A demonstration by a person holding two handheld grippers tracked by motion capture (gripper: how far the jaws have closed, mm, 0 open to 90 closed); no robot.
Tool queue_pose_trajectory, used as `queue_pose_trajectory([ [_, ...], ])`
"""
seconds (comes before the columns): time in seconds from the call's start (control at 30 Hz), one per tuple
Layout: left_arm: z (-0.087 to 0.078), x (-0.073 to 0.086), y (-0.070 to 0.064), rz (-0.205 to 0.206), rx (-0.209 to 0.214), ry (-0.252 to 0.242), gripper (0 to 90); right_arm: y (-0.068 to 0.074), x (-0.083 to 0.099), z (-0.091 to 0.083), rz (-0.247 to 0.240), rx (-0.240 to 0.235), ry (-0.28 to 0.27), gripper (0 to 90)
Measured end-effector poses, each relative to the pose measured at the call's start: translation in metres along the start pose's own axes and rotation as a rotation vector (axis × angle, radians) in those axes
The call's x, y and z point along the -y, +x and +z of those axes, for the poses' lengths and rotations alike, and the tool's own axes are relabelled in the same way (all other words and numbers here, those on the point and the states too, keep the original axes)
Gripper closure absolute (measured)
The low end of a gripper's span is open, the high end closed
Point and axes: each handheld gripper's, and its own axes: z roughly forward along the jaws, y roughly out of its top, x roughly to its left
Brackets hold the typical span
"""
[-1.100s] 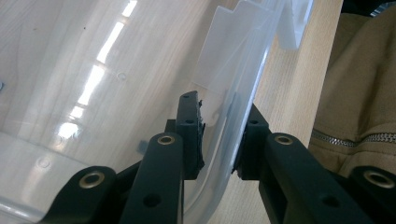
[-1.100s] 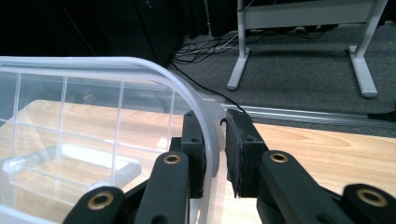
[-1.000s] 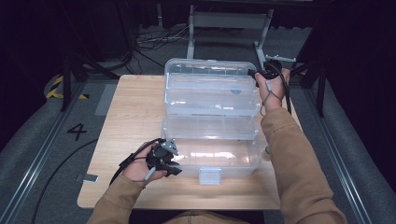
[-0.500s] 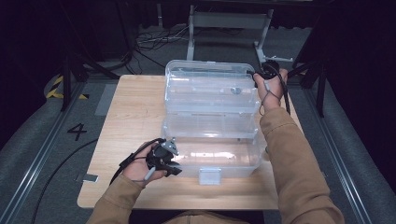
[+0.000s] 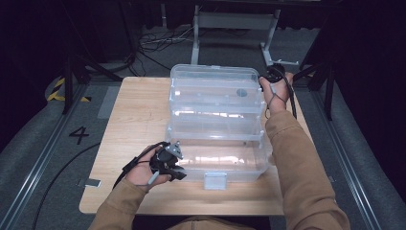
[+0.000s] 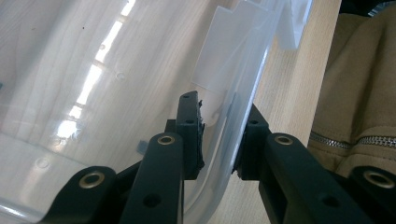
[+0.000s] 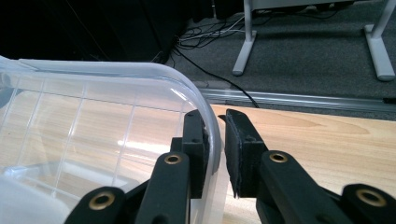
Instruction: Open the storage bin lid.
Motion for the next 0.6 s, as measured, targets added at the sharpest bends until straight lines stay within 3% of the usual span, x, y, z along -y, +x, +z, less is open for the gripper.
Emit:
queue_pose_trajectory([
  [0.6, 0.000, 0.000, 0.001, 0.001, 0.003, 0.000, 76.0, -0.008, 0.009, 0.012, 0.021, -0.017, 0.032, 79.8],
])
